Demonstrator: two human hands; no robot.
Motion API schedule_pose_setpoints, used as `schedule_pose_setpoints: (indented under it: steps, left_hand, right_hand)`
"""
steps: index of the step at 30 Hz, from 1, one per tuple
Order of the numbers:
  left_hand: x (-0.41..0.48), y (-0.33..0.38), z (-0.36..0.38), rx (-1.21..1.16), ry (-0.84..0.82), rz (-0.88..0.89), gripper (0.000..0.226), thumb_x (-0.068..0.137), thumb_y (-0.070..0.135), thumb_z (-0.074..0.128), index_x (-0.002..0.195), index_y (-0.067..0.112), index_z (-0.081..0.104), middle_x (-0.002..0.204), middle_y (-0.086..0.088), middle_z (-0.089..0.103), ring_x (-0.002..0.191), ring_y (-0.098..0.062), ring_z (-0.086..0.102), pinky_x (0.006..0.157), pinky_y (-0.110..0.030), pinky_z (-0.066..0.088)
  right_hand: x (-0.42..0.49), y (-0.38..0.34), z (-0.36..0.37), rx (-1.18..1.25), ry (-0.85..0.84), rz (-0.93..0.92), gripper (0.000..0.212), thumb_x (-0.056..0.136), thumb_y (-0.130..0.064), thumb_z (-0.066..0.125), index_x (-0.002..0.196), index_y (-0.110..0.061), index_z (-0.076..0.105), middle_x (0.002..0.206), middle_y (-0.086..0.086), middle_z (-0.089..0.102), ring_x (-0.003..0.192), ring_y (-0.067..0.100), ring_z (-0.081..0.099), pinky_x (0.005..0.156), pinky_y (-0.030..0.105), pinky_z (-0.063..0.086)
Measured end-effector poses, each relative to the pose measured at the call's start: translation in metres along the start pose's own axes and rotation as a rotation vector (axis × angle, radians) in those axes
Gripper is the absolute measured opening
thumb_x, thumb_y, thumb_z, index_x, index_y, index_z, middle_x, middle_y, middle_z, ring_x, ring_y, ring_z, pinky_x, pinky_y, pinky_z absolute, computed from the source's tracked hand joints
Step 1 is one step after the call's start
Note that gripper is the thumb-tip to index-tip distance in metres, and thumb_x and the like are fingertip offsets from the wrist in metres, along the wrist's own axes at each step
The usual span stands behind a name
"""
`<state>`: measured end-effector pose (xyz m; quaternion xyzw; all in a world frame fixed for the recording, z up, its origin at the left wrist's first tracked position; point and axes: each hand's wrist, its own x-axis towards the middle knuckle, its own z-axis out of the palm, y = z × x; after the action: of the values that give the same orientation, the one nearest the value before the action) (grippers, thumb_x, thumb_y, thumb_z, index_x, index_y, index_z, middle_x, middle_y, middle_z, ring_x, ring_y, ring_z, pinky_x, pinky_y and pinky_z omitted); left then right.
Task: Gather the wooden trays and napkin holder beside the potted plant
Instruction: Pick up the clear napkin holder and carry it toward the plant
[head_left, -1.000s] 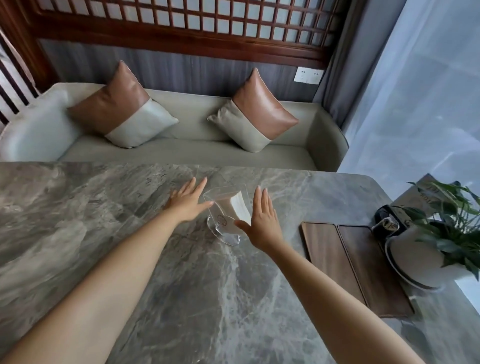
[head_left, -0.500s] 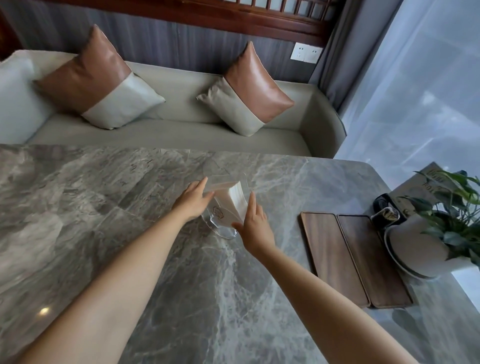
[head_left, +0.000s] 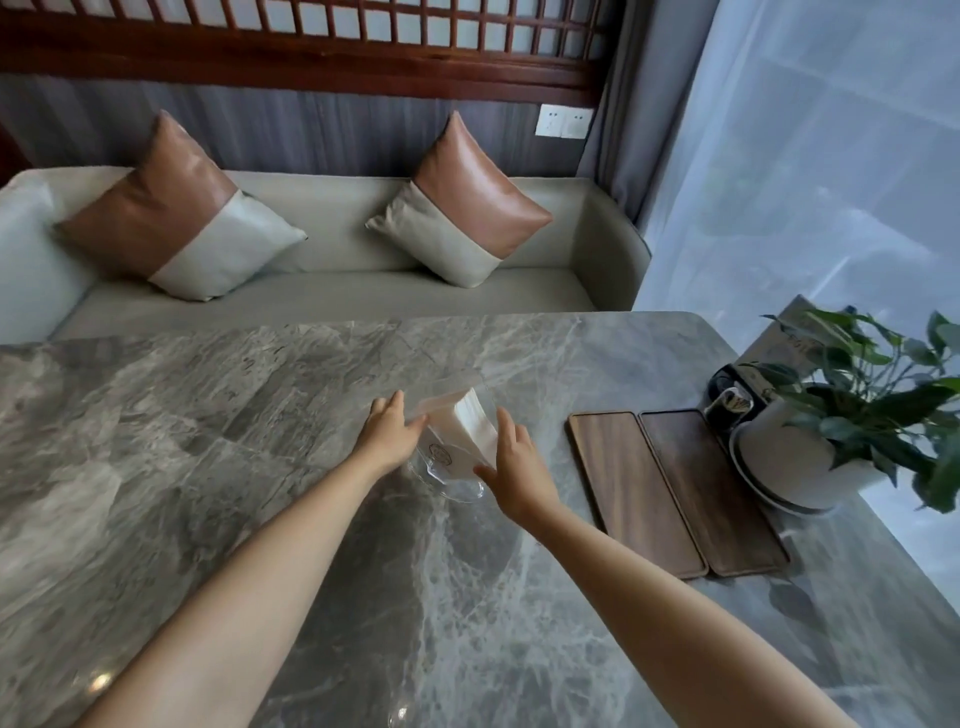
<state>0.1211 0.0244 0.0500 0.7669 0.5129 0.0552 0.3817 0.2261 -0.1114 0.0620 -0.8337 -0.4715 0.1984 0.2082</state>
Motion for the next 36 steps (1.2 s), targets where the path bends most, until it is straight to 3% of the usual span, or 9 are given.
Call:
schedule_pose_setpoints:
  steps: [11,25,30,36]
  left_hand:
    - [-0.056,0.099,0.050,0.059,-0.051,0.187,0.063,0.096,0.033,0.044,0.147,0.005,0.019,0.151,-0.019,0.022,0.139,-0.031,0.027,0.112,-0.036,0.025]
    - [-0.135,0.256,0.211,0.071,-0.254,0.453,0.061,0.095,0.031,0.047,0.144,0.003,0.026,0.146,-0.018,0.030,0.136,-0.029,0.032,0.110,-0.030,0.026]
    - [-0.162,0.296,0.266,0.087,-0.359,0.529,0.057,0.094,0.032,0.048,0.141,0.004,0.032,0.137,-0.018,0.036,0.128,-0.030,0.040,0.107,-0.032,0.031]
    - [-0.189,0.330,0.322,0.102,-0.450,0.576,0.057,0.094,0.031,0.049,0.141,0.004,0.032,0.139,-0.020,0.035,0.129,-0.032,0.040,0.108,-0.033,0.030]
  right_hand:
    - [-0.068,0.079,-0.081,0.079,0.171,0.055,0.078,0.080,-0.025,0.066,0.142,-0.014,0.020,0.134,0.014,0.046,0.120,0.029,0.046,0.095,0.039,0.041]
    - [-0.197,0.246,-0.178,0.085,0.401,0.263,0.072,0.078,-0.024,0.069,0.137,-0.014,0.029,0.134,0.010,0.050,0.118,0.025,0.048,0.094,0.036,0.042]
    - [-0.239,0.293,-0.198,0.130,0.482,0.359,0.072,0.077,-0.022,0.070,0.136,-0.015,0.031,0.124,0.011,0.053,0.110,0.025,0.050,0.090,0.040,0.046]
    - [-0.277,0.345,-0.210,0.175,0.511,0.463,0.070,0.074,-0.021,0.073,0.131,-0.013,0.035,0.116,0.012,0.055,0.092,0.018,0.047,0.079,0.031,0.041]
